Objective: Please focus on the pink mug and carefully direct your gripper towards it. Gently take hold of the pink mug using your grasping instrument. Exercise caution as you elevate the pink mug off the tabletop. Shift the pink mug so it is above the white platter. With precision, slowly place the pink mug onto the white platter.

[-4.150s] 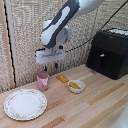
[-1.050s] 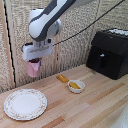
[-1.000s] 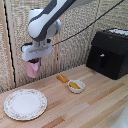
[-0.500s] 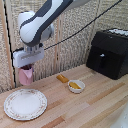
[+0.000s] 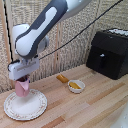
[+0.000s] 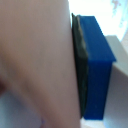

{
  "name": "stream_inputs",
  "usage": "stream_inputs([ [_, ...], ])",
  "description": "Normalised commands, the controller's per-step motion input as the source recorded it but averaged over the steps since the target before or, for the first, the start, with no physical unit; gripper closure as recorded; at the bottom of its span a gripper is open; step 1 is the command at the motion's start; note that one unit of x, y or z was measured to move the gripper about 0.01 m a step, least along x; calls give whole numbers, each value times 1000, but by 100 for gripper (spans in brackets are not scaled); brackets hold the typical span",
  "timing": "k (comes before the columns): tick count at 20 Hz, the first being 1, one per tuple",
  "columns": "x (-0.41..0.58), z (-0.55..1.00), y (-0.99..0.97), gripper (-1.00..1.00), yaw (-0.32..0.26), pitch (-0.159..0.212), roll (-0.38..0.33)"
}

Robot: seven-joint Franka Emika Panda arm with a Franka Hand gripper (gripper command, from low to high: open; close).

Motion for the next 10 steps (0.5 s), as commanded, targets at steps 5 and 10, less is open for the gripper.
stream_inputs([
  [5,0,-337,-1,100,162,0,-99],
  [10,45,-201,-22,100,157,-7,-15],
])
